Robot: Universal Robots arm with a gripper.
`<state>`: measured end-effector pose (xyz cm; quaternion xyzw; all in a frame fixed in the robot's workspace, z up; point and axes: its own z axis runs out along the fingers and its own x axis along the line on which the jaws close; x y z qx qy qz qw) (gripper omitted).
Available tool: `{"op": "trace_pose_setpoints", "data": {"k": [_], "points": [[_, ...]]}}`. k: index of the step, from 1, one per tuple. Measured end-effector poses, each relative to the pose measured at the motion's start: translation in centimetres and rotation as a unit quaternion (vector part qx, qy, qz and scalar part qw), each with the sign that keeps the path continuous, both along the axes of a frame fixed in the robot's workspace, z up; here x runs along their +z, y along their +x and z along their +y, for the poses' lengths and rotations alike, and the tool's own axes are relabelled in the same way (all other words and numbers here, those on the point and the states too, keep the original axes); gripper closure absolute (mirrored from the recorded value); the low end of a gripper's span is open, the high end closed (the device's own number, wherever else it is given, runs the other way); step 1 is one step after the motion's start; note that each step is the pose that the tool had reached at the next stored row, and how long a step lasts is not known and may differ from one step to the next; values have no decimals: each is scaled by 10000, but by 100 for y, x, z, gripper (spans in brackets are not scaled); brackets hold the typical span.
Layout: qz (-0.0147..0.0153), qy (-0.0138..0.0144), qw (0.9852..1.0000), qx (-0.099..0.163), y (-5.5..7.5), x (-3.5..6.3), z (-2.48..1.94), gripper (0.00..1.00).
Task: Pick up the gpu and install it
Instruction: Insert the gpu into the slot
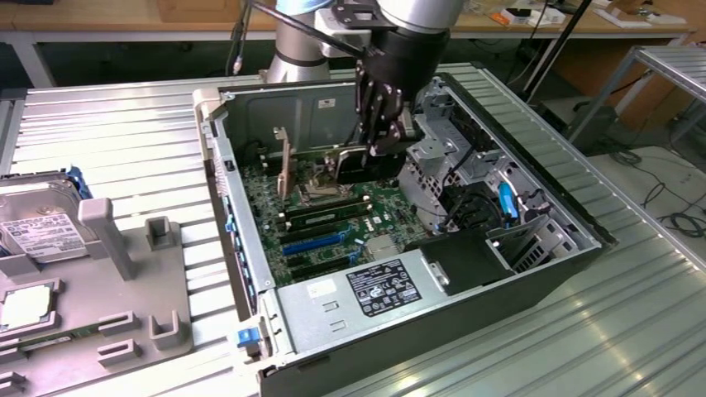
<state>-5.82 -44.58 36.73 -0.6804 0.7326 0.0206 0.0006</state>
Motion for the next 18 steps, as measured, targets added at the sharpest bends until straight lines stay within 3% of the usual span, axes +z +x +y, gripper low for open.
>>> {"op": "trace_pose_setpoints", "data": {"k": [11,18], "points": [[-8,0,10000,0,-126,-188,0,73],[-9,-1,10000,0,-139,-200,0,73]]}}
